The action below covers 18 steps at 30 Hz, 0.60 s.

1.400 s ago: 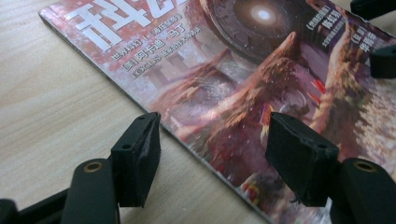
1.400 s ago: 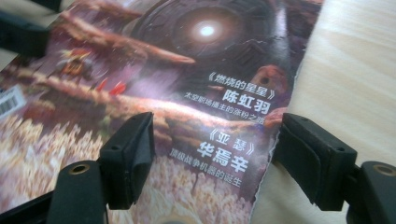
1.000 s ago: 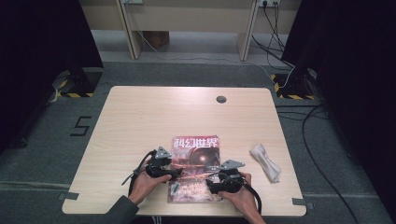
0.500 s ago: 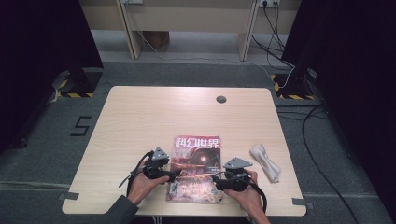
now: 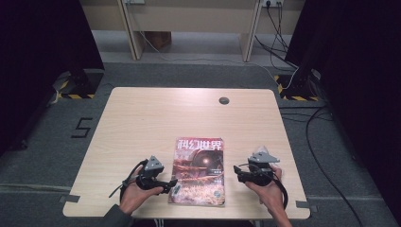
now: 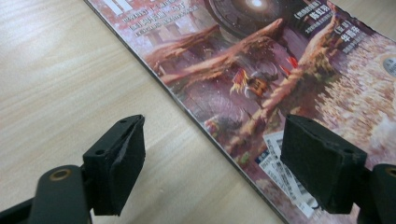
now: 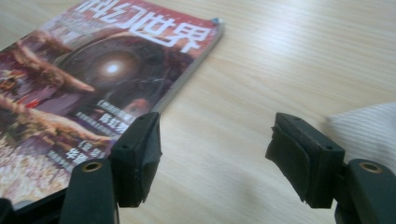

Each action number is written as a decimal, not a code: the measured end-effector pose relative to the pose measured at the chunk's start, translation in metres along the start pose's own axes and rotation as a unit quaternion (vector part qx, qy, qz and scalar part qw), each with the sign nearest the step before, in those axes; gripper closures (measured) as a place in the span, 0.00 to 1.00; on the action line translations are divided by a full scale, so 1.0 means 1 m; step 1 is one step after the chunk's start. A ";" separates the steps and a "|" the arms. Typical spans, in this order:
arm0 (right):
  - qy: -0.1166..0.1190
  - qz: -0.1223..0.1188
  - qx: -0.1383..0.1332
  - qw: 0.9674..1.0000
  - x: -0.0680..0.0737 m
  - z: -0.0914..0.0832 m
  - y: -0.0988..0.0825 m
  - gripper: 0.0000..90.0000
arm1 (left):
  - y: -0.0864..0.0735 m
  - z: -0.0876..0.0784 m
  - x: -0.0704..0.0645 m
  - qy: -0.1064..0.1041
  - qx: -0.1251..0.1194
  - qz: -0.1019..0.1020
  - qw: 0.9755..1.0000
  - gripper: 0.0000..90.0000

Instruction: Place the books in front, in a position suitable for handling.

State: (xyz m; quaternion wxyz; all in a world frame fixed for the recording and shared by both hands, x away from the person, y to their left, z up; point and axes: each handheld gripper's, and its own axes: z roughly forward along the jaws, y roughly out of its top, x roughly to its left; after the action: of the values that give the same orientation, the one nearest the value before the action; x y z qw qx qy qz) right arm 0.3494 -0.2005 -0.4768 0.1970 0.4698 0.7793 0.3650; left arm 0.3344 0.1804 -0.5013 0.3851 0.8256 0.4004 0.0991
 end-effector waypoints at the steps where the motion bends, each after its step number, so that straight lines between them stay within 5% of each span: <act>1: -0.001 0.000 -0.002 1.000 -0.004 -0.001 0.000 0.36 | -0.001 -0.001 0.000 -0.001 0.000 0.001 1.000 0.24; 11: -0.018 0.010 -0.006 1.000 -0.030 -0.010 -0.005 0.29 | -0.009 -0.011 -0.007 -0.017 -0.003 -0.005 1.000 0.23; 18: -0.049 0.007 0.003 0.999 -0.049 -0.016 -0.011 0.41 | -0.013 -0.016 -0.008 -0.017 -0.006 -0.006 1.000 0.23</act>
State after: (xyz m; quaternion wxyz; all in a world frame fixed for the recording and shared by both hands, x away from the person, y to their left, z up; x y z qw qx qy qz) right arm 0.3564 -0.2522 -0.4763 0.2307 0.4932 0.7665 0.3407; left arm 0.3140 0.1884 -0.4985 0.3974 0.8225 0.3981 0.0846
